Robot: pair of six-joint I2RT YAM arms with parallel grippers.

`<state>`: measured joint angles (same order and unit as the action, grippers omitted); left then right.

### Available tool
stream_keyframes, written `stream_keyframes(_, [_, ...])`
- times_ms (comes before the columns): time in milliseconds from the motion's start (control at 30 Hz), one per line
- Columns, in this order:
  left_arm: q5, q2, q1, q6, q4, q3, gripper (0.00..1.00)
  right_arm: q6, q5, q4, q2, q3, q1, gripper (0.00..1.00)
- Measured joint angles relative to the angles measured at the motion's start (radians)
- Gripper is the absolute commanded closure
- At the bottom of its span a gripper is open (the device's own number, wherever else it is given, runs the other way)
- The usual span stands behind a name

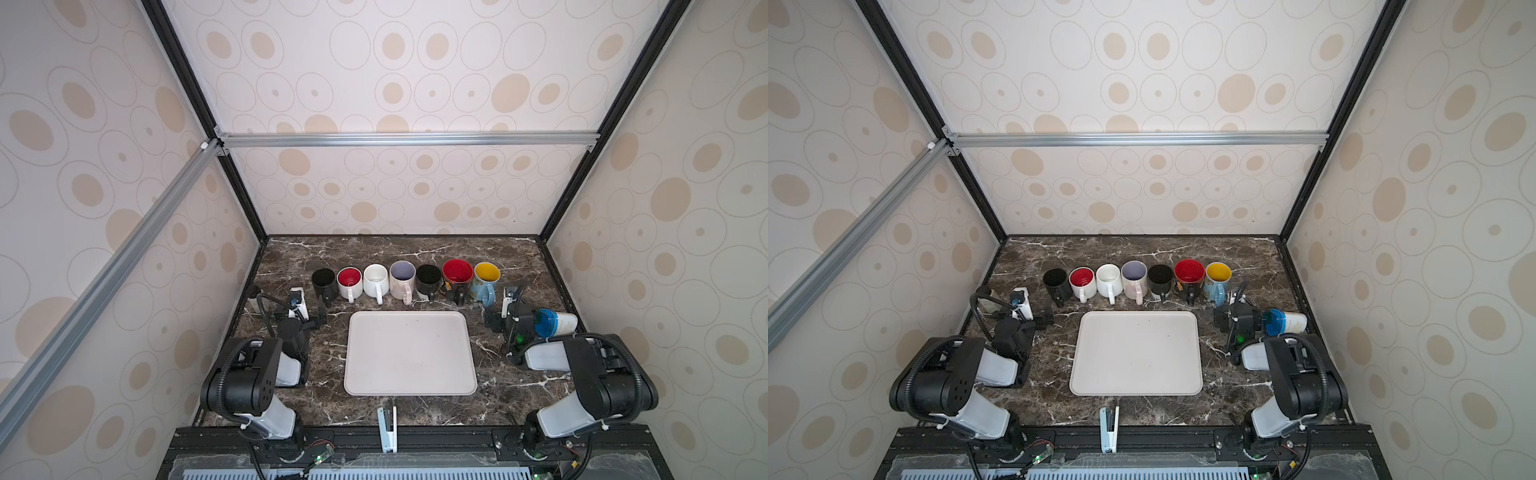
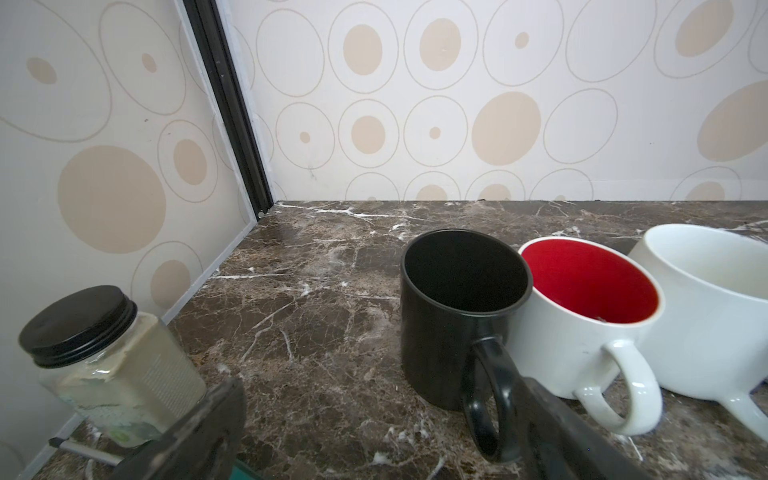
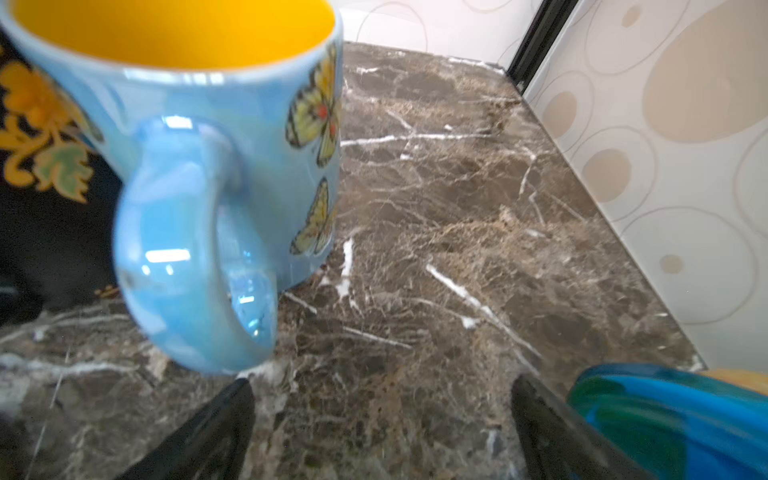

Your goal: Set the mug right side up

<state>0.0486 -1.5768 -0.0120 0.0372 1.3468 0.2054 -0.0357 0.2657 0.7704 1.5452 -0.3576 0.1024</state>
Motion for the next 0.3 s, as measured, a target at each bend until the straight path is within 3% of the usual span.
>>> stream_keyframes(300, [-0.011, -0.003, 0.0, -0.001, -0.021, 0.019, 0.0, 0.012, -0.076, 0.049, 0.007, -0.036, -0.019, 0.0])
